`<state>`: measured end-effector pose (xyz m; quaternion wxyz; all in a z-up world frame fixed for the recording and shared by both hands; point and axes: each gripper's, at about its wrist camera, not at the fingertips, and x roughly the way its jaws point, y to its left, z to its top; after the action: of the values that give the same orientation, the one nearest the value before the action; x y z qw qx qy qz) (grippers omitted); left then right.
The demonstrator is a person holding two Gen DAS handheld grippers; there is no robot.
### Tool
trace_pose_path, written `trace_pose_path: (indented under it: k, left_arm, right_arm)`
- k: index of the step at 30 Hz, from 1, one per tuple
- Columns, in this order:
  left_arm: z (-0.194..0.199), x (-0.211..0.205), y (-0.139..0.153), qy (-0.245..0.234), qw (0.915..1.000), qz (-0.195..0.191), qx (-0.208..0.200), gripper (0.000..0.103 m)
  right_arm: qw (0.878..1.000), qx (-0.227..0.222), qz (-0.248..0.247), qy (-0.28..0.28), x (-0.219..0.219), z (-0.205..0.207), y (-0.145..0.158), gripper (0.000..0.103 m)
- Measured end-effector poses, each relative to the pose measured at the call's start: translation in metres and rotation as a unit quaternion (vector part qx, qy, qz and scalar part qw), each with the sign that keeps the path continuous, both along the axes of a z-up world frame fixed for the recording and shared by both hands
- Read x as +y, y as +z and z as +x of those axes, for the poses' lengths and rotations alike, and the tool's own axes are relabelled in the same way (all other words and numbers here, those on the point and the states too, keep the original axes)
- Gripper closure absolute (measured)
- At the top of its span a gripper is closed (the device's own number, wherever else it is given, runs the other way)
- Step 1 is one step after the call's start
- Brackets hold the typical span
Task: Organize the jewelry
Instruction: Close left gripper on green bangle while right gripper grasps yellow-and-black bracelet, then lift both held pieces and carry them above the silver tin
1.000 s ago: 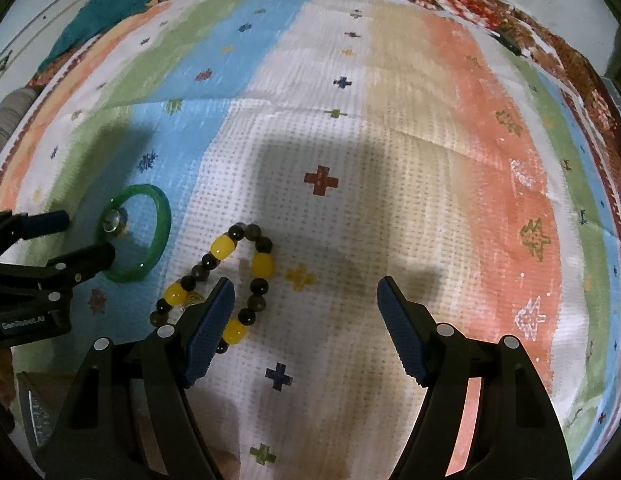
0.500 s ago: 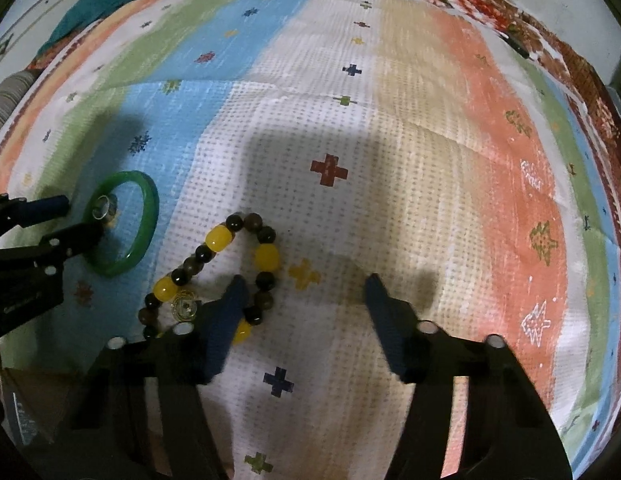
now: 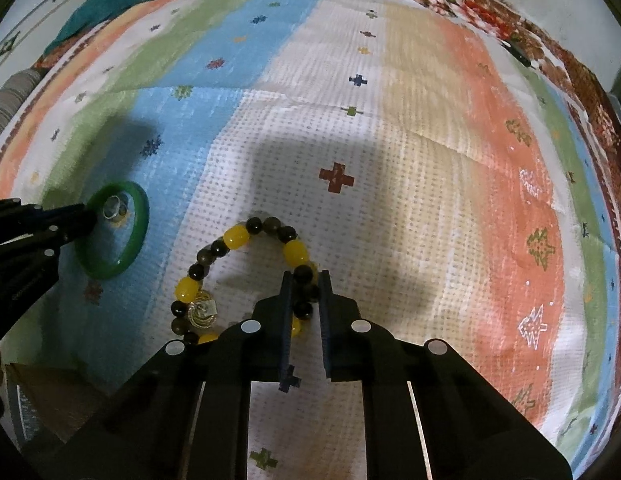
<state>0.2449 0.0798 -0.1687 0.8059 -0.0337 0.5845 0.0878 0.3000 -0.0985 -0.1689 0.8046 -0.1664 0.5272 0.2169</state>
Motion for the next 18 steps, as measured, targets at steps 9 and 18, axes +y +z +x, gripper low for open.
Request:
trace_pose_path:
  k: [9,18]
  left_arm:
    - [-0.006,0.002,0.02,0.011,0.9996,-0.012,-0.024,0.096]
    - [-0.015,0.0,0.043,0.014,0.9984,-0.018,-0.051,0.095]
  right_arm:
    - [1.0,-0.018,0.023,-0.006,-0.001,-0.006,0.019,0.092]
    - [0.997,-0.059,0.057,-0.002,0.002,-0.018,0.05,0.092]
